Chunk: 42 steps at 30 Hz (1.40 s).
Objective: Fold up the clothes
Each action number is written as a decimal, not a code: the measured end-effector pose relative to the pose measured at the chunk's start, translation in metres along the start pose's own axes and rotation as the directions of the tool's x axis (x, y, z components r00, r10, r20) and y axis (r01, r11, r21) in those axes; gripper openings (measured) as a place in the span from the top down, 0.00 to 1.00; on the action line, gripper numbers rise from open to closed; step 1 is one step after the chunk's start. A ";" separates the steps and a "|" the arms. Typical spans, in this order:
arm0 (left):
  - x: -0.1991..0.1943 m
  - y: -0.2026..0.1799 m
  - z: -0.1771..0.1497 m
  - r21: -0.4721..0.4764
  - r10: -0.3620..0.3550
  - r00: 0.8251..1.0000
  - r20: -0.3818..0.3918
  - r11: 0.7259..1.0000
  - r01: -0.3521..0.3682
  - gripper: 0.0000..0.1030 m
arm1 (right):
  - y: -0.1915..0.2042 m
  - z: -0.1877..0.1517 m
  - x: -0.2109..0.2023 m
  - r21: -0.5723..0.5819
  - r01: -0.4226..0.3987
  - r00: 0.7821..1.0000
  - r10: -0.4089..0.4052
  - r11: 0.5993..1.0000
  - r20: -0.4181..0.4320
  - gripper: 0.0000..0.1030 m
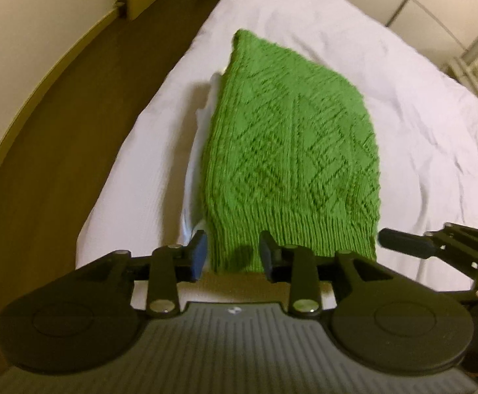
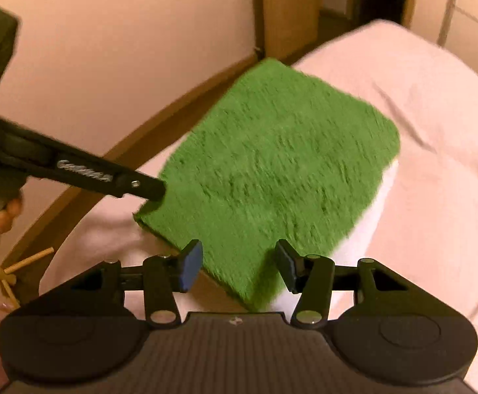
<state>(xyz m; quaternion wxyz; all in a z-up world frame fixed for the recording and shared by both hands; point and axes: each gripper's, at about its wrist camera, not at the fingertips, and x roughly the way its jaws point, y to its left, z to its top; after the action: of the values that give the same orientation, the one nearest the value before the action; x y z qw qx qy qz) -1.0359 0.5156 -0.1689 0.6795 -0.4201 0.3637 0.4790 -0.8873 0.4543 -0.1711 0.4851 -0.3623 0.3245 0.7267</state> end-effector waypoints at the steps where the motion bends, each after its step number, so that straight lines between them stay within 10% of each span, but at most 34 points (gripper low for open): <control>1: -0.005 -0.002 -0.002 -0.020 0.015 1.000 -0.002 1.000 -0.015 0.61 | -0.003 0.000 -0.005 0.019 -0.007 1.000 0.007 1.000 0.001 0.47; 7: -0.044 -0.024 -0.014 -0.077 0.095 0.994 0.048 0.993 -0.091 0.34 | -0.017 -0.002 -0.031 0.054 -0.016 0.999 0.014 0.998 0.039 0.13; 28: -0.165 -0.196 -0.133 -0.379 0.387 0.902 0.191 0.877 -0.296 0.03 | -0.106 -0.063 -0.195 -0.115 -0.210 0.966 0.224 0.971 0.128 0.13; 42: -0.195 -0.322 -0.184 -0.456 0.511 0.836 0.201 0.804 -0.382 0.01 | -0.192 -0.110 -0.274 -0.199 -0.249 0.953 0.276 0.948 0.123 0.13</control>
<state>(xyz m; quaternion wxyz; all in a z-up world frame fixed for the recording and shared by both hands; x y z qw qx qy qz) -0.7987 0.2183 0.0068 0.4947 -0.3684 0.2355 0.7511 -0.6105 0.2958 -0.0215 0.3720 -0.3029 0.2652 0.8364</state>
